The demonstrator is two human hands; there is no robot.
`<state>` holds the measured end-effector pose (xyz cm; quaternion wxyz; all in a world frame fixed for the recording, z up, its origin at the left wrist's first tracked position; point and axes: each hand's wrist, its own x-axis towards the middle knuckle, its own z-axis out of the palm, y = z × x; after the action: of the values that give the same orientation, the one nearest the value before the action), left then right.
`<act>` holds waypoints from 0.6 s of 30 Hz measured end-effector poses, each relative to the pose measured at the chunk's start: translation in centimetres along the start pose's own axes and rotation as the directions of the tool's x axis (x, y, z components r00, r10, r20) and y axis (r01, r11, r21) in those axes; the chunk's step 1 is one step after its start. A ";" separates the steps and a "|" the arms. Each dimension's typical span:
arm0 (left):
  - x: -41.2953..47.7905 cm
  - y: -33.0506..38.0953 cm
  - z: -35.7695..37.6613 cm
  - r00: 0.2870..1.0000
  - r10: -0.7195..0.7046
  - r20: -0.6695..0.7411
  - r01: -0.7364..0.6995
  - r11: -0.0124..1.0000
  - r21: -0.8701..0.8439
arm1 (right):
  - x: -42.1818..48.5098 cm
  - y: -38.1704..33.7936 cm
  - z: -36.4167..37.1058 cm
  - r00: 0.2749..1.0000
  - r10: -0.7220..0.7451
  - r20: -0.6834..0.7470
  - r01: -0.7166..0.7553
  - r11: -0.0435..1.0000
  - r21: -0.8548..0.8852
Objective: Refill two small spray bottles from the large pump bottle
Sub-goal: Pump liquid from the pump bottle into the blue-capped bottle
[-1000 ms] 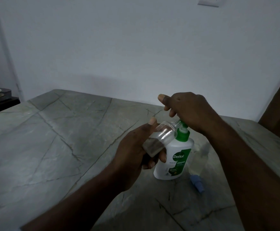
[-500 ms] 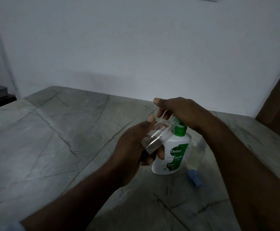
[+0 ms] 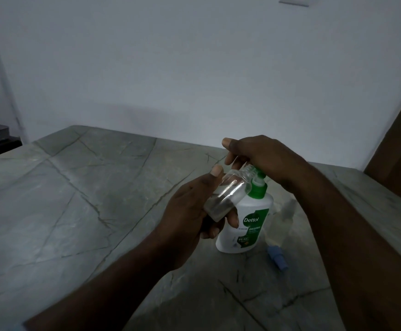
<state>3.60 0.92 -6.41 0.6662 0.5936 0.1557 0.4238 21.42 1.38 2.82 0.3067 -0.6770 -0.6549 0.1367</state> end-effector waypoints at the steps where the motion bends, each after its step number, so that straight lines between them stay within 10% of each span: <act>1: 0.0 0.0 0.0 1.000 0.000 0.003 0.000 1.000 -0.003 | 0.0 0.1 0.0 1.000 0.008 0.012 -0.008 1.000 0.018; 12: -0.1 -0.2 0.2 0.999 -0.037 -0.035 0.037 0.999 0.012 | 0.0 0.2 0.5 0.997 0.039 0.072 -0.040 0.999 0.008; 18: 0.0 0.0 0.1 0.999 -0.036 -0.014 0.036 0.999 0.003 | 0.0 0.4 0.2 0.990 -0.051 -0.131 0.048 0.998 -0.027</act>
<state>3.64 0.80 -6.36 0.6716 0.5888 0.1719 0.4157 21.61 1.46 2.38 0.3444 -0.6717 -0.6515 0.0762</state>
